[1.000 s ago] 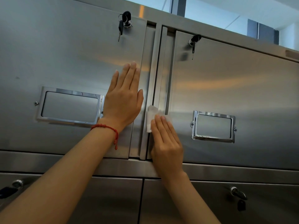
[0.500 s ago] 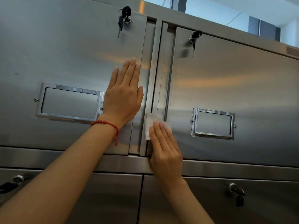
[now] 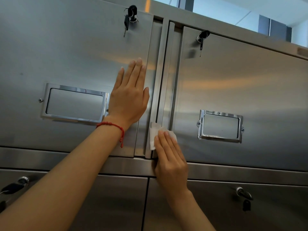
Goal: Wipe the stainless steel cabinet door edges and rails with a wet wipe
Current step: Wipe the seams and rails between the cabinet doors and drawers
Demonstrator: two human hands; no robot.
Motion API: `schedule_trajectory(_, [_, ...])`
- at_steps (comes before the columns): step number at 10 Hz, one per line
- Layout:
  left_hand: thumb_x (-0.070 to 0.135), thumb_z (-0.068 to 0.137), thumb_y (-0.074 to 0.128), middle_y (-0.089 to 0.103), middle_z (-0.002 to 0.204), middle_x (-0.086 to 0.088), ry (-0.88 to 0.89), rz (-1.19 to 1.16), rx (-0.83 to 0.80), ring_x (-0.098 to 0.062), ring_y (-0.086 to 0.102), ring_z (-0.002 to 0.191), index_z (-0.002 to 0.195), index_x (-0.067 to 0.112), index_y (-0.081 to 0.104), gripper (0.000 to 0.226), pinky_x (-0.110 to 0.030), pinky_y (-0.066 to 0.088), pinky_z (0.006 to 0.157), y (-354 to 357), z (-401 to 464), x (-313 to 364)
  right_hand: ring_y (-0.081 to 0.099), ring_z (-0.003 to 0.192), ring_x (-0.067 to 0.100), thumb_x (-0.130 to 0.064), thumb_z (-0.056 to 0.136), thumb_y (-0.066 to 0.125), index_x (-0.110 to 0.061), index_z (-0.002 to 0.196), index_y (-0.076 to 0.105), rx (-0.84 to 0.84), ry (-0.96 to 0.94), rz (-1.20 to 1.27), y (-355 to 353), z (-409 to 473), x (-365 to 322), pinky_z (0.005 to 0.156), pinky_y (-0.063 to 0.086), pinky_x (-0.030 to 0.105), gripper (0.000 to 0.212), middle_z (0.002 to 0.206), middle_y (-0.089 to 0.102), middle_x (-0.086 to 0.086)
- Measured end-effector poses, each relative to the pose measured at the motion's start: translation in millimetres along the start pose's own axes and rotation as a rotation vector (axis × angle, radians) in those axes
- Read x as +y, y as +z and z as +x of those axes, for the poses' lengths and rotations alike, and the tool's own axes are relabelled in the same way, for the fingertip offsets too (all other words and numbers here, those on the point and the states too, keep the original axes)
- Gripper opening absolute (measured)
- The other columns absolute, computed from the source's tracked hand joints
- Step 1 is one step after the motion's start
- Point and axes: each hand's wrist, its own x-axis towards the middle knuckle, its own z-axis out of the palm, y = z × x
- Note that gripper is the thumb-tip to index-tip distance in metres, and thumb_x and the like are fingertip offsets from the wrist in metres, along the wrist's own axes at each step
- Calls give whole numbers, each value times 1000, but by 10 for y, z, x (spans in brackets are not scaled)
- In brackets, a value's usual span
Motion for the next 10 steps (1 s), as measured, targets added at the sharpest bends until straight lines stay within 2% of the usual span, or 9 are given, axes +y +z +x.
schedule_trajectory(1, [26, 99, 30, 9, 155, -13, 1, 7, -6, -24, 5, 144, 147, 4, 12, 56, -40, 2, 118, 5, -2, 0, 56, 116, 29, 0, 75, 74, 4, 110, 67, 0, 19, -2, 7, 37, -5, 97, 47, 42, 36, 119, 62, 19])
schedule_trajectory(4, [25, 98, 33, 11, 155, -14, 3, -7, -4, -25, 7, 144, 146, 3, 13, 56, -40, 4, 117, 0, -3, 0, 55, 118, 30, -5, 85, 61, 4, 111, 66, -23, 24, -6, -24, -99, -42, 99, 46, 42, 28, 121, 60, 20])
schedule_trajectory(6, [24, 98, 33, 12, 154, -14, 2, -9, -2, -25, 7, 144, 146, 3, 14, 56, -40, 4, 117, -2, -2, 2, 55, 118, 30, 1, 75, 74, 4, 111, 66, -41, 65, -3, -32, -169, -105, 100, 44, 42, 38, 122, 60, 19])
schedule_trajectory(7, [25, 98, 33, 11, 155, -14, 3, -5, -8, -25, 6, 144, 146, 4, 13, 56, -40, 4, 117, -2, -1, 1, 56, 117, 28, -1, 64, 85, 3, 110, 66, -85, 48, 3, -57, -212, -94, 99, 45, 41, 50, 120, 61, 18])
schedule_trajectory(10, [24, 98, 33, 12, 154, -14, 3, -21, -5, -26, 7, 144, 146, 3, 13, 56, -41, 4, 117, -3, -3, 0, 55, 119, 28, 3, 66, 83, 3, 110, 67, -76, 63, 19, -50, -286, -119, 101, 44, 41, 46, 122, 60, 18])
